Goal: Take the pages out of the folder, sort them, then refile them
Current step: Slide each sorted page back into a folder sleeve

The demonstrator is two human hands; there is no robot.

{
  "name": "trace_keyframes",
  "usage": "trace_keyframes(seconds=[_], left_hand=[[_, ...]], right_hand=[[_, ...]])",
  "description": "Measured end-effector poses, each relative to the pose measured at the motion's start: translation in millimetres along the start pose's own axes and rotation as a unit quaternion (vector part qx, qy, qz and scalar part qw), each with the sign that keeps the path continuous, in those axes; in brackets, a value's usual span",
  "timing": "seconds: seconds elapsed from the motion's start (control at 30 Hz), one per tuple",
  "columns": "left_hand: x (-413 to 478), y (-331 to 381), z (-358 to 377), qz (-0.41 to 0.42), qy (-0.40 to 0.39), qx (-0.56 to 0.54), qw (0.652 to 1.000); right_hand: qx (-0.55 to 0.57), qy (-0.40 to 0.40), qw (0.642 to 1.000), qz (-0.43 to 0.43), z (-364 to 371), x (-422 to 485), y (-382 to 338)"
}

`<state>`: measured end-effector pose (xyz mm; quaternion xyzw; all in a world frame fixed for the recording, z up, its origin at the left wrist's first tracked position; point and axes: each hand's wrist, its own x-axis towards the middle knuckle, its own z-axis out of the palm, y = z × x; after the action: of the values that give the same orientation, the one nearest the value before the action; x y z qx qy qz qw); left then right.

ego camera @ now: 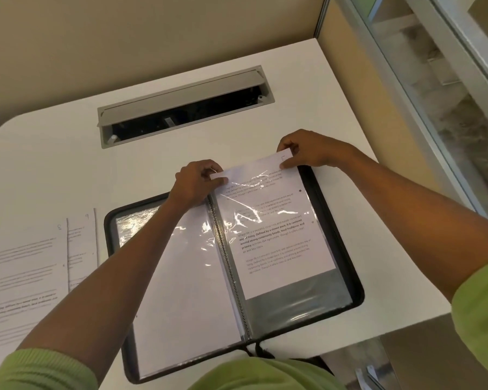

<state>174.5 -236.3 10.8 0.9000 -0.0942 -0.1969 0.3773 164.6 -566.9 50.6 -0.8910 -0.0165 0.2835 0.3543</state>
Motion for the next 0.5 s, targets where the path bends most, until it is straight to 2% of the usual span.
trace_keyframes(seconds=[0.13, 0.3, 0.5], left_hand=[[4.4, -0.2, -2.5, 0.007, -0.070, 0.028, 0.997], [11.2, 4.3, -3.9, 0.011, -0.096, 0.027, 0.995], [11.0, 6.2, -3.2, 0.033, -0.127, 0.067, 0.989]], right_hand=[[-0.055, -0.006, 0.998, -0.024, 3.4, -0.2, -3.0], [-0.077, 0.030, 0.996, -0.038, 1.8, -0.5, -2.1], [-0.057, 0.025, 0.997, -0.052, 1.6, -2.3, 5.5]])
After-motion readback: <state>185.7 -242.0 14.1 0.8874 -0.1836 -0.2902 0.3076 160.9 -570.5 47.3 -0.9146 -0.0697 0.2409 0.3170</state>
